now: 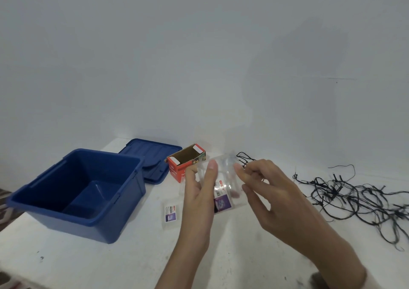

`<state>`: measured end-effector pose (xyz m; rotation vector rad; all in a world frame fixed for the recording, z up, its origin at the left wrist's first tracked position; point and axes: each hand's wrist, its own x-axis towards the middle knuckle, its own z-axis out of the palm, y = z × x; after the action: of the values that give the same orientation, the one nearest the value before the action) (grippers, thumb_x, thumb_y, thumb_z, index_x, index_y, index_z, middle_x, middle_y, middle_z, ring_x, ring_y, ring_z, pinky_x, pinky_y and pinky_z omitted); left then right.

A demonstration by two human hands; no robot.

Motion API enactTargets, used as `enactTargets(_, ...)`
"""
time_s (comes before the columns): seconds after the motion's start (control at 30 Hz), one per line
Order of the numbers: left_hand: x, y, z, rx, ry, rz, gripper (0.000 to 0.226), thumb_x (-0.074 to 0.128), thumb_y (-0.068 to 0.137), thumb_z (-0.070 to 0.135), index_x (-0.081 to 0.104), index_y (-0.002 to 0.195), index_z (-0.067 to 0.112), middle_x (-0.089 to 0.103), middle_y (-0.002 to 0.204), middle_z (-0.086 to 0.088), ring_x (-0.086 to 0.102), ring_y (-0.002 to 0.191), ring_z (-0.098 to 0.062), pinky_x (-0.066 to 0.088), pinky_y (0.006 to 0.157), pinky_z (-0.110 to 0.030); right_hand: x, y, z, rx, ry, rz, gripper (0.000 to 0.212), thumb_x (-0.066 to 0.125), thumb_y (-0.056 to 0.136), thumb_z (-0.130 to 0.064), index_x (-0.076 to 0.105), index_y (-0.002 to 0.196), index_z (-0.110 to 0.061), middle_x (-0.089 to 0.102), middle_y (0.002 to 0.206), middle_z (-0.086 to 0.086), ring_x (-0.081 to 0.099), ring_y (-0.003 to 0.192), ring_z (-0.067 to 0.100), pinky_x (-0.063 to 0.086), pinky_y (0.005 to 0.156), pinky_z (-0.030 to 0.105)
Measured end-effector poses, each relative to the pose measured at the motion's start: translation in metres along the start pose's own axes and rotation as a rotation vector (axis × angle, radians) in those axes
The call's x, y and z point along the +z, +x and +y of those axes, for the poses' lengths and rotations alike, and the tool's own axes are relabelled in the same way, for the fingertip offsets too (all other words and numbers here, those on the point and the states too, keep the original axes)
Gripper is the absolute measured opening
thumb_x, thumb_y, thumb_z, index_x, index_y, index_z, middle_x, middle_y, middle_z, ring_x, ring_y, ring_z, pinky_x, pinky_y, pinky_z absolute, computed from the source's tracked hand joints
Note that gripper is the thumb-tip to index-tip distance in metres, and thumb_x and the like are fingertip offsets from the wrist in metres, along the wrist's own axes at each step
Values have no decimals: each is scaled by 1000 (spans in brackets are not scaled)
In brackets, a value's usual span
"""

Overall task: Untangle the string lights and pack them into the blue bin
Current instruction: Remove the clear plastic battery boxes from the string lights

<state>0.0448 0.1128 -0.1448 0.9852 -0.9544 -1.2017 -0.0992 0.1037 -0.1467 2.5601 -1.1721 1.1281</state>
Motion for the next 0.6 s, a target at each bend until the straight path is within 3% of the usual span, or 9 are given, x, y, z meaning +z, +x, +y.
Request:
enactTargets(0.13,0,0,0,18,-20,-4,33,49,77,49,55,104,31,73,91,3,69,67,-11,55,59,-22,1,0,4,-25,-37,-11,39,45,89,-13,57,125,-2,49,103,1,50,85,11,48,72,25)
enactTargets(0.33,-3,3,-2,22,17,-5,29,48,83,46,51,109,34,72,97,9,70,85,-7,57,67,-24,4,1,6,-85,-71,-30,40,44,89,-9,54,126,0,50,105,6,52,86,16,53,62,33)
enactTargets(0.5,-5,6,-4,12,21,11,23,48,85,46,52,106,37,69,104,2,69,90,-11,56,67,-20,3,3,4,-102,-8,-34,38,46,90,-10,55,125,0,48,109,1,52,93,14,50,75,28)
enactTargets(0.6,-5,6,-3,4,-16,0,28,47,85,45,52,112,39,70,104,10,68,93,-7,57,71,-24,2,2,0,-43,128,-45,38,41,95,-21,56,126,-4,50,117,-2,51,102,10,43,91,21)
